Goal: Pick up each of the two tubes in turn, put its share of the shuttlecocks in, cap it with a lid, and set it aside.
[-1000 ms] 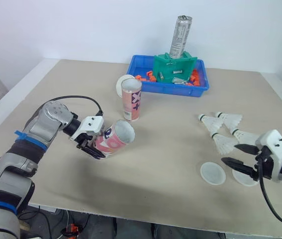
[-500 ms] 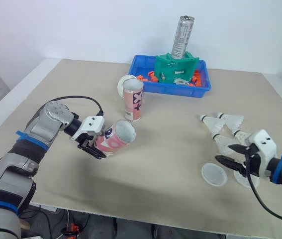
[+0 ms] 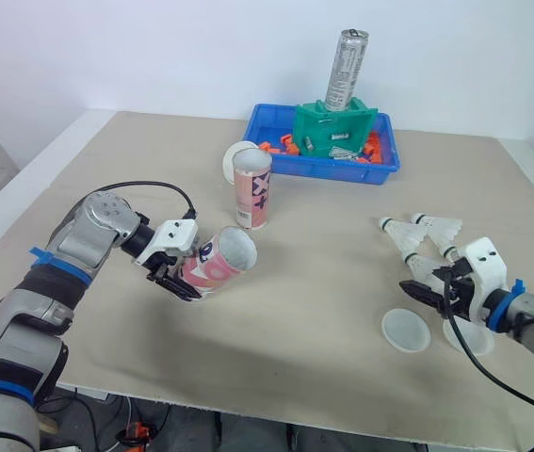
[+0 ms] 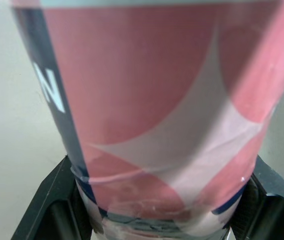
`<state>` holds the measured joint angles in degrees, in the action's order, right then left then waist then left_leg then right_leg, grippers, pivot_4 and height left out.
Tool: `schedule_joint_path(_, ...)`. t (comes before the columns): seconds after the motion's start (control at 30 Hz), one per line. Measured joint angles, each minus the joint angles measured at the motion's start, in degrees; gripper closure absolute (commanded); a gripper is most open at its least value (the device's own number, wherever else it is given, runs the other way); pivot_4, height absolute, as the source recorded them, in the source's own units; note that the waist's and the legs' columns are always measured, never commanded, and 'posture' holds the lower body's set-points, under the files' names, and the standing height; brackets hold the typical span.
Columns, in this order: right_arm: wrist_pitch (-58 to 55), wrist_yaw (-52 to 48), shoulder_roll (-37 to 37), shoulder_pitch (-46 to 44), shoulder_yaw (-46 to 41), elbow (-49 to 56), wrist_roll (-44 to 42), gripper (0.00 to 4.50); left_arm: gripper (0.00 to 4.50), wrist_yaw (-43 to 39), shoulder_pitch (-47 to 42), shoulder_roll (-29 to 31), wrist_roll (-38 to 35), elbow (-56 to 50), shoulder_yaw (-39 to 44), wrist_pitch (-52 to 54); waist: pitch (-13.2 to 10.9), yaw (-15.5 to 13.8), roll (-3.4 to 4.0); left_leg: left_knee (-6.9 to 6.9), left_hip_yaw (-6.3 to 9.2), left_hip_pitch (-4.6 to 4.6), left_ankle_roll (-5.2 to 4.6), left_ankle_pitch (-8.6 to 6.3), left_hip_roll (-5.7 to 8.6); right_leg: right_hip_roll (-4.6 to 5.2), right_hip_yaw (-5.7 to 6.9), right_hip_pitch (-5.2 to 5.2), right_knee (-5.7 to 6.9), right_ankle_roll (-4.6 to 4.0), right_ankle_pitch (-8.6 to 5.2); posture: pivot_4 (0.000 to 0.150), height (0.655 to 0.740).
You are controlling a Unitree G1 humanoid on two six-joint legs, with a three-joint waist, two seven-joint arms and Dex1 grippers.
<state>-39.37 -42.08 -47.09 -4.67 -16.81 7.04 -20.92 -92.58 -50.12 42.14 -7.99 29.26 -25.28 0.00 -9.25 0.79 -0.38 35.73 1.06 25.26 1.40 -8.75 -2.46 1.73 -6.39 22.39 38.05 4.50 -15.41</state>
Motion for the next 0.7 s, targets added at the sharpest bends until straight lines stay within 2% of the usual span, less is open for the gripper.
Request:
schedule_joint_path(0.03, 0.00, 0.19, 0.21, 0.00, 0.38, -0.01, 0.02, 2.70, 1.60, 0.00, 0.00, 0.01, 0.00, -0.01, 0.00, 0.01, 0.00, 0.00, 0.00, 0.00, 0.00, 0.00, 0.00, 0.00, 0.00, 0.00, 0.00, -0.01, 0.00, 0.00, 0.00, 0.150, 0.7400)
schedule_joint_path(0.1, 0.00, 0.37, 0.50, 0.00, 0.43, -0.02, 0.01, 3.46, 1.60, 0.00, 0.00, 0.01, 0.00, -0.03, 0.00, 0.03, 0.00, 0.00, 0.00, 0.00, 0.00, 0.00, 0.00, 0.00, 0.00, 0.00, 0.00, -0.01, 0.00, 0.00, 0.00, 0.150, 0.7400)
schedule_joint_path(0.13, 0.04, 0.74, 0.51, 0.00, 0.43, -0.01, 0.02, 4.26, 1.60, 0.00, 0.00, 0.01, 0.00, -0.04, 0.01, 0.05, 0.00, 0.00, 0.00, 0.00, 0.00, 0.00, 0.00, 0.00, 0.00, 0.00, 0.00, -0.01, 0.00, 0.00, 0.00, 0.150, 0.7400)
schedule_joint_path(0.17, 0.05, 0.75, 0.51, 0.00, 0.43, -0.01, 0.02, 4.40, 1.60, 0.00, 0.00, 0.01, 0.00, -0.04, 0.00, 0.05, 0.00, 0.00, 0.00, 0.00, 0.00, 0.00, 0.00, 0.00, 0.00, 0.00, 0.00, -0.01, 0.00, 0.00, 0.00, 0.150, 0.7400)
schedule_joint_path(0.53, -0.13, -0.98, -1.63, 3.94, -1.03, 6.03, -1.37, 4.40, 1.60, 0.00, 0.01, 0.03, -0.01, -0.17, -0.02, 0.09, 0.00, 0.00, 0.03, -0.01, 0.00, 0.04, 0.00, 0.00, 0.00, 0.01, 0.00, 0.00, 0.00, 0.01, -0.01, 0.150, 0.7400)
schedule_joint_path(0.7, -0.55, -6.93, -7.49, 3.30, -2.50, 17.14, -5.91, 4.40, 1.60, 0.00, -0.02, 0.02, 0.01, 0.08, -0.04, -0.03, -0.01, 0.02, 0.06, -0.06, 0.04, 0.02, -0.01, 0.00, -0.02, 0.00, 0.04, 0.03, 0.00, -0.02, -0.03, 0.150, 0.7400)
